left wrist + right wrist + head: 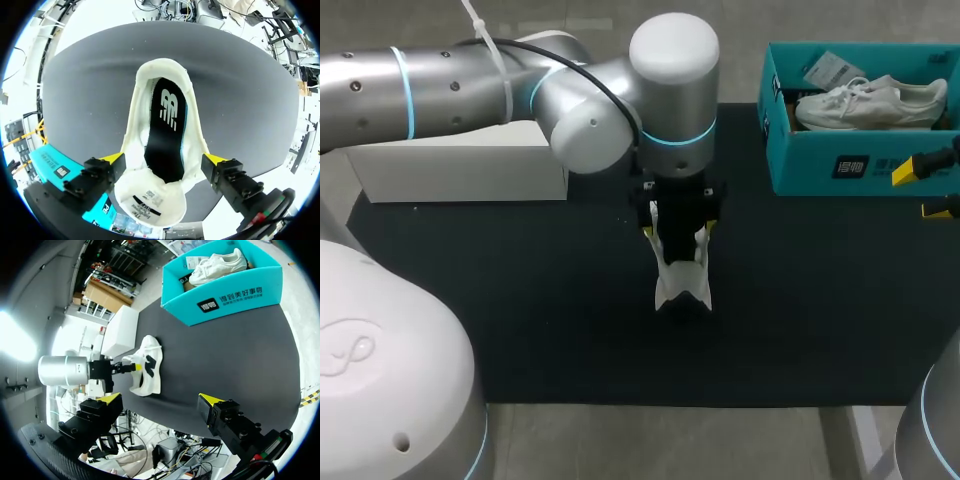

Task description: Take the shoe out of the shoebox, open the shoe tongue, remove and reinsert the insole, then place the shoe into the shoebox

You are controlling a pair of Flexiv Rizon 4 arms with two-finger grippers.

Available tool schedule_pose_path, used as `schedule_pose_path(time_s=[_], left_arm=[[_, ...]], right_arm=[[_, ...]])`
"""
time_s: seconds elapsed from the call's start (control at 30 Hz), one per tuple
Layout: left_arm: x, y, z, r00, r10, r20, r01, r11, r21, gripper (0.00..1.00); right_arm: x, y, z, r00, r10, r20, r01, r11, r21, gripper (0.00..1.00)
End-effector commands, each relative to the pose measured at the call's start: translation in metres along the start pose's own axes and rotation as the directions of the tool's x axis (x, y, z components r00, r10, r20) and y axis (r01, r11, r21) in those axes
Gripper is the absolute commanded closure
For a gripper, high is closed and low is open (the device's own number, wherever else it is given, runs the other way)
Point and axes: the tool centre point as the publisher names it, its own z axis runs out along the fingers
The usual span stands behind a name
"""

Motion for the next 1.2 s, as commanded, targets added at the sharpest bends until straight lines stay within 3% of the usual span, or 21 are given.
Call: schedule_pose_path(time_s=[0.03,0.7,0.97,1.13,1.17,1.2], left_arm=[[0.001,-0.001,0.001,1.000,-0.008,-0.005,0.008,1.000,-0.001,0.00],[0.001,0.001,-0.011,1.000,-0.008,0.012,0.008,1.000,-0.025,0.00],[-0.001,0.039,-0.042,0.995,-0.093,0.035,0.095,0.992,-0.079,0.00],[-0.003,0.049,-0.067,0.993,-0.092,0.077,0.100,0.990,-0.102,0.00],[-0.004,0.052,-0.069,0.993,-0.086,0.079,0.094,0.989,-0.113,0.01],[-0.005,0.055,-0.070,0.993,-0.089,0.072,0.097,0.988,-0.124,0.36]], right_arm=[[0.000,-0.001,0.000,1.000,0.001,0.002,-0.001,1.000,0.000,0.00],[0.000,-0.001,0.000,1.000,0.001,0.002,-0.001,1.000,0.000,0.00],[0.000,-0.001,0.000,1.000,0.001,0.002,-0.001,1.000,0.000,0.00],[0.000,-0.001,0.000,1.000,0.001,0.002,-0.001,1.000,0.000,0.00],[0.000,-0.001,0.000,1.000,0.001,0.002,-0.001,1.000,0.000,0.00],[0.000,-0.001,0.000,1.000,0.001,0.002,-0.001,1.000,0.000,0.00]])
